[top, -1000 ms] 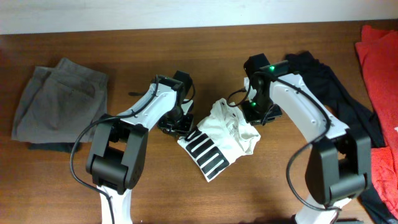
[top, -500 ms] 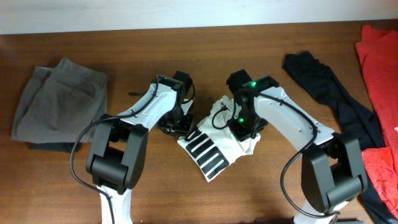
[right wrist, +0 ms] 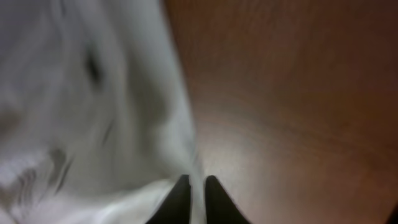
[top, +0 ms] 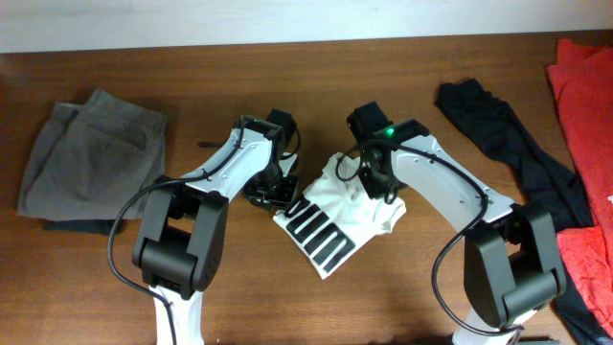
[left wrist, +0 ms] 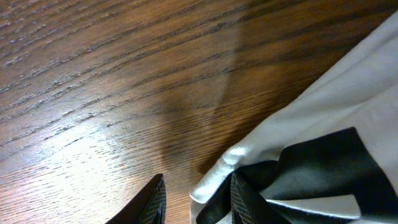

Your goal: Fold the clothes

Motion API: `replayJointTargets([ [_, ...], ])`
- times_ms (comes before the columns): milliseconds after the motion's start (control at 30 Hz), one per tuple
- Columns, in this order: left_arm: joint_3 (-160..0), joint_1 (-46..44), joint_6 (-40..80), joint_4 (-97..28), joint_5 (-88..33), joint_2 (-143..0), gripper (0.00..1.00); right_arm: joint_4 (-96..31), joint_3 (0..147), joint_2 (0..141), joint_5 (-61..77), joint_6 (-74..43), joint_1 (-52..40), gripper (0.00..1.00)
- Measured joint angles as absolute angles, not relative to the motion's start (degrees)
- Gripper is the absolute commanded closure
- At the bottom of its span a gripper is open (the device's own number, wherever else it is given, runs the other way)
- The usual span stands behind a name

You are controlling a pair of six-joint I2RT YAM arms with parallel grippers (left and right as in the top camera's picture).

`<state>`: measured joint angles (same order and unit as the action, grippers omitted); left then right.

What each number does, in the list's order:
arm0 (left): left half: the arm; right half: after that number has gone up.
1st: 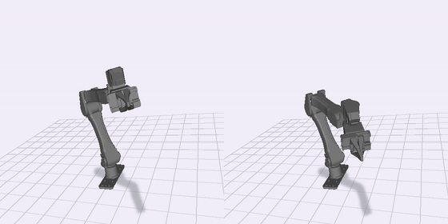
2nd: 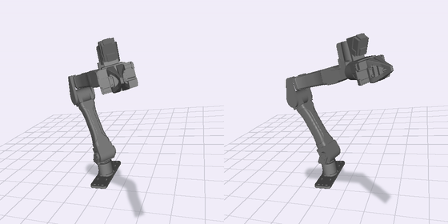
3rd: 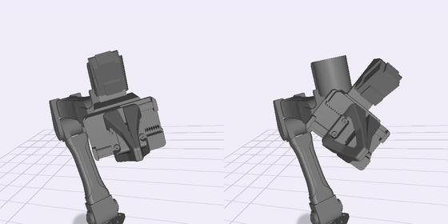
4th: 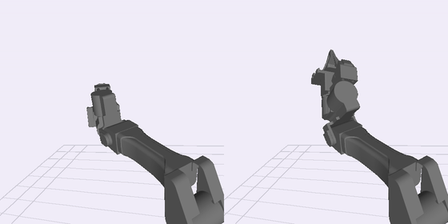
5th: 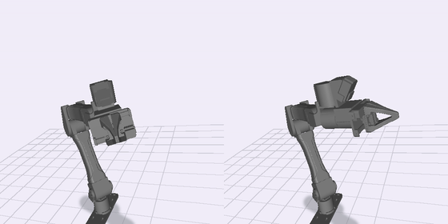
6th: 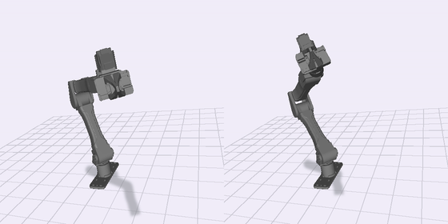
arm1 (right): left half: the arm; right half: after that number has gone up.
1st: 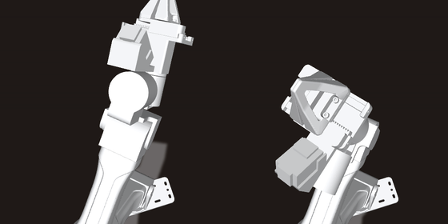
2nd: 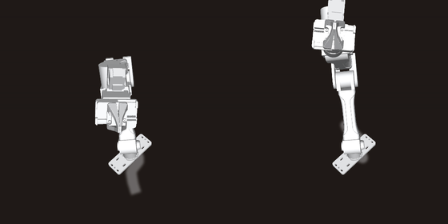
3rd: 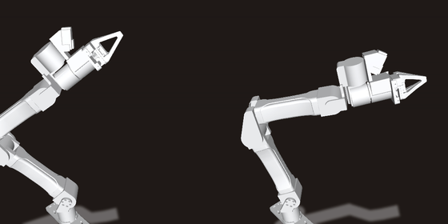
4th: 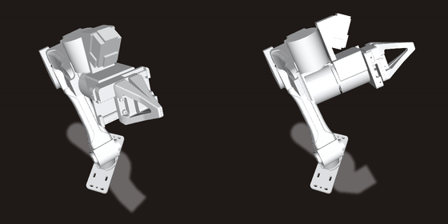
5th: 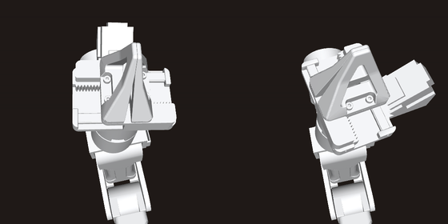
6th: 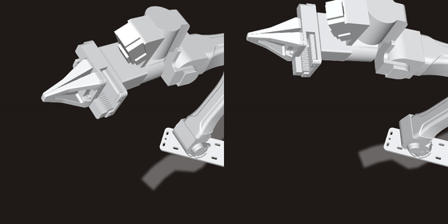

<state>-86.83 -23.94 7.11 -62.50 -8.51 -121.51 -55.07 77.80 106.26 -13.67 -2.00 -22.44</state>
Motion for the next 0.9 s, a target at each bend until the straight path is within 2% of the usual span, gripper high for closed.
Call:
replayJointTargets([
  [133,-86.83,-23.94,7.11,-62.50,-8.51,-121.51,0.66,-51.72,77.95,106.26,-15.09,-2.61,-22.44,0.81],
  [233,-86.83,-23.94,7.14,-62.50,-8.51,-121.51,0.66,-52.16,77.95,106.28,-15.44,-2.85,-22.44,0.82],
  [300,-86.83,-23.94,7.14,-62.50,-8.51,-121.51,0.66,-53.95,78.00,106.28,-15.62,-2.76,-22.44,0.95],
  [333,-86.83,-23.94,7.11,-62.48,-8.51,-121.51,0.66,-55.09,78.00,106.28,-15.68,-3.03,-22.44,0.96],
  [567,-86.80,-23.70,7.11,-61.32,-8.29,-121.51,0.66,-60.34,78.02,105.43,-15.57,-8.88,-22.44,0.96],
  [633,-86.80,-23.59,7.11,-61.78,-8.27,-121.51,0.66,-60.69,78.04,103.42,-14.24,-10.04,-22.44,0.89],
  [900,-86.78,-23.59,7.11,-67.96,-8.27,-121.51,0.66,-65.52,79.55,94.37,-0.64,-10.57,-22.44,0.88],
])
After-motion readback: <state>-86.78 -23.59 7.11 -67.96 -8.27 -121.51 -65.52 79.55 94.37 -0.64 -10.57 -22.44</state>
